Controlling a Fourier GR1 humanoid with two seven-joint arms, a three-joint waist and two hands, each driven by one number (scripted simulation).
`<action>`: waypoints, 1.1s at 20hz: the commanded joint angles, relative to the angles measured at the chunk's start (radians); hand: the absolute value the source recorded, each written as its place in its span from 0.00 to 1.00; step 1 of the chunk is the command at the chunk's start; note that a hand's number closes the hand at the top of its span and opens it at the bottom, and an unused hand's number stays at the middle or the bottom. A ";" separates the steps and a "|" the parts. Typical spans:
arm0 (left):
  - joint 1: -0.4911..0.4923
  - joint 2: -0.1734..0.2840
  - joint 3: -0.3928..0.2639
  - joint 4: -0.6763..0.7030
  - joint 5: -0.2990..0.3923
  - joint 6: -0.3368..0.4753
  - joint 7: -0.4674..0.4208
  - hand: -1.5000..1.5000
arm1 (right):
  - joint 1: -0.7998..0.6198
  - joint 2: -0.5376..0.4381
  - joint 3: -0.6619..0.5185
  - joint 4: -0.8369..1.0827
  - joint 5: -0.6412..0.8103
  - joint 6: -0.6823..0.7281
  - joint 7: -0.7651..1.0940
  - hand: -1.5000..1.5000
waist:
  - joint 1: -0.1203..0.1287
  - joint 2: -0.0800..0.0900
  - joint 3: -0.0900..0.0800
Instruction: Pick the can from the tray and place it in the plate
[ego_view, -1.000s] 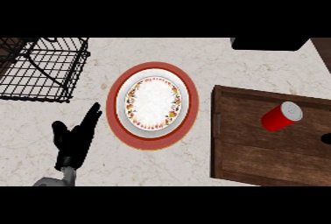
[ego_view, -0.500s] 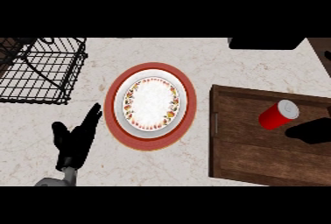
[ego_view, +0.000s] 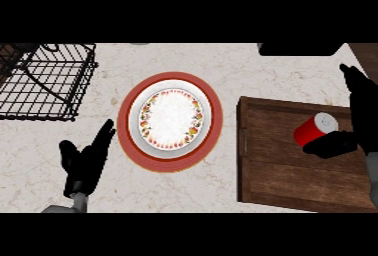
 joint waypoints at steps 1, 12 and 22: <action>0.057 0.001 -0.004 -0.021 0.012 -0.011 0.023 0.50 | -0.007 0.003 -0.002 -0.053 0.013 0.111 0.230 0.00 | -0.009 -0.001 -0.007; 0.050 -0.027 0.009 0.003 0.002 -0.037 0.017 0.50 | -0.009 0.143 -0.025 0.136 0.118 0.102 0.096 0.00 | -0.005 0.004 -0.006; 0.076 -0.045 0.004 -0.053 -0.025 -0.033 0.032 0.50 | -0.001 0.154 0.005 0.259 0.193 0.182 -0.041 1.00 | -0.001 0.004 -0.005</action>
